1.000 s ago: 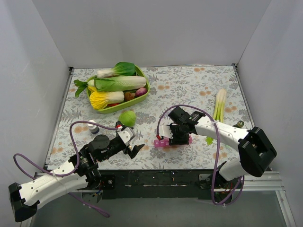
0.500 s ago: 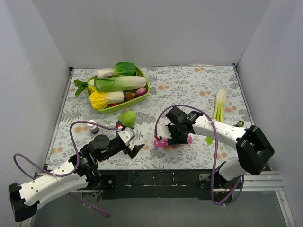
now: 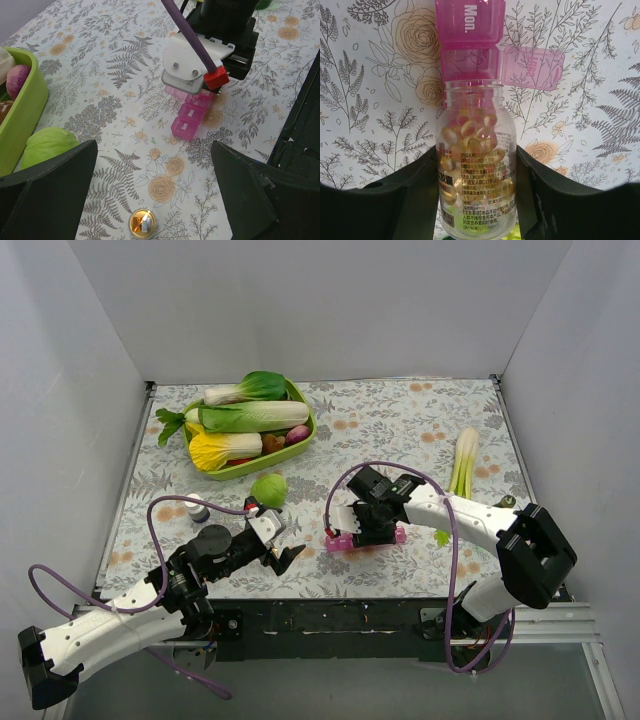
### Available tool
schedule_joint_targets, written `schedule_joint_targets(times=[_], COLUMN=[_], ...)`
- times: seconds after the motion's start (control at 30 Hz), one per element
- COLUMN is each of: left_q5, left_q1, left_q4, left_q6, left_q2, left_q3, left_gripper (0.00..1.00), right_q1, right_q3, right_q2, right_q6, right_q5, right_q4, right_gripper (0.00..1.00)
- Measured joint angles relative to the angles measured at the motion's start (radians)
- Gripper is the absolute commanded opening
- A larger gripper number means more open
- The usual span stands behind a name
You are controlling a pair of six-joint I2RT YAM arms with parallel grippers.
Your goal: Sort the pills into containers
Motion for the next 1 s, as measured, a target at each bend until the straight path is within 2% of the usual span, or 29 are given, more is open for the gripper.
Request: schedule_joint_targets(times=[1.0], left_q5=[0.006], left_q1=[0.0], left_q4=[0.0], left_q6=[0.003], left_q2=[0.0], left_q3=[0.0], left_gripper=[0.98], right_q1=[0.033], right_q3=[0.029], right_q2=[0.031], right_q6=[0.0], right_q5=[0.054], right_q4=[-0.031], right_gripper=[0.04])
